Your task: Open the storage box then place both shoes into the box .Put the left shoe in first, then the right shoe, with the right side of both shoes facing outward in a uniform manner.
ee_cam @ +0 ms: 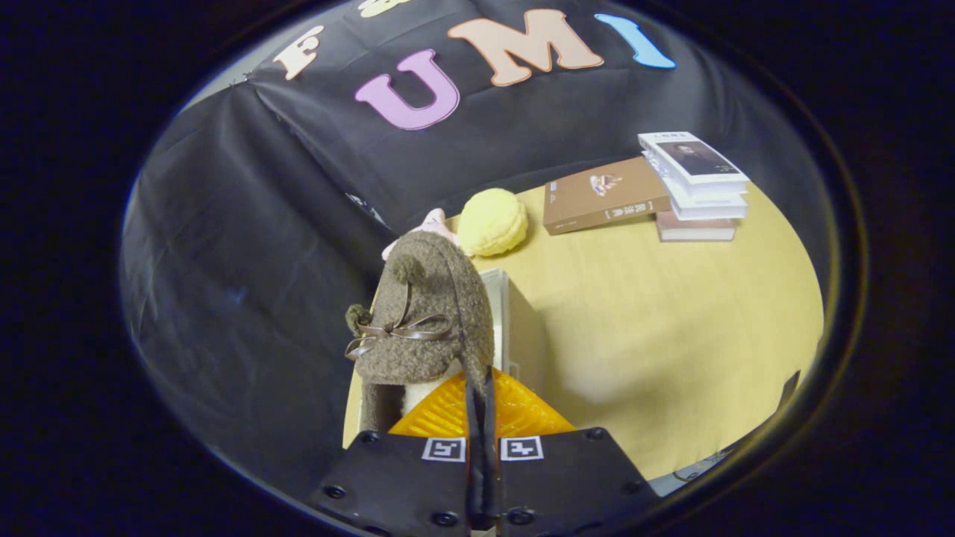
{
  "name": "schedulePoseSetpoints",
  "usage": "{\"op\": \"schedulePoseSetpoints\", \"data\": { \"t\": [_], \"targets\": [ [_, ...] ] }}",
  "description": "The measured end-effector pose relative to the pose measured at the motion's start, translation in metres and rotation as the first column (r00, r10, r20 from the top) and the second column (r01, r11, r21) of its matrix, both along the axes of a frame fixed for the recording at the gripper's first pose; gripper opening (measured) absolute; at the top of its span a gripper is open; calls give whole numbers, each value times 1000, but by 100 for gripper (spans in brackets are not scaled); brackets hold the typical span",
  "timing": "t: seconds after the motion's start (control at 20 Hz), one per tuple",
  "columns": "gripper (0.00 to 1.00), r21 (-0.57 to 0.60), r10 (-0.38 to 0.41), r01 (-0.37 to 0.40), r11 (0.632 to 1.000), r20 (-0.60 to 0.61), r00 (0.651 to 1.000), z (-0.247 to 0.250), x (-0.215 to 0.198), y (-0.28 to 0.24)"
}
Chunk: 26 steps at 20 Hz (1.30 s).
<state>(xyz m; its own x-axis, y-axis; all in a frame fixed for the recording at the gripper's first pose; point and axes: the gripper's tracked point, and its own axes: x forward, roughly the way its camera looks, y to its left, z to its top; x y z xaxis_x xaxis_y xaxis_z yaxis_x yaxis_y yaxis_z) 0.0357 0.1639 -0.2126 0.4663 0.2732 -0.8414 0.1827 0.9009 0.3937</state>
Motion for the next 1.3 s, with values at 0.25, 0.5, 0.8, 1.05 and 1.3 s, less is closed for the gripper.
{"op": "schedulePoseSetpoints", "data": {
  "t": [0.25, 0.5, 0.8, 1.05, 1.3],
  "targets": [
    [4, -115, 24, -29, 993, -45, 999, -36, -3, 16],
    [3, -213, 15, -24, 977, -44, 999, -53, -3, 18],
    [33, -238, 59, -59, 970, -4, 998, -48, -3, 32],
    [100, -209, 164, -145, 967, 77, 983, -24, 0, 51],
    [99, -205, 245, -195, 959, 257, 935, 22, 8, 59]
  ]
}}
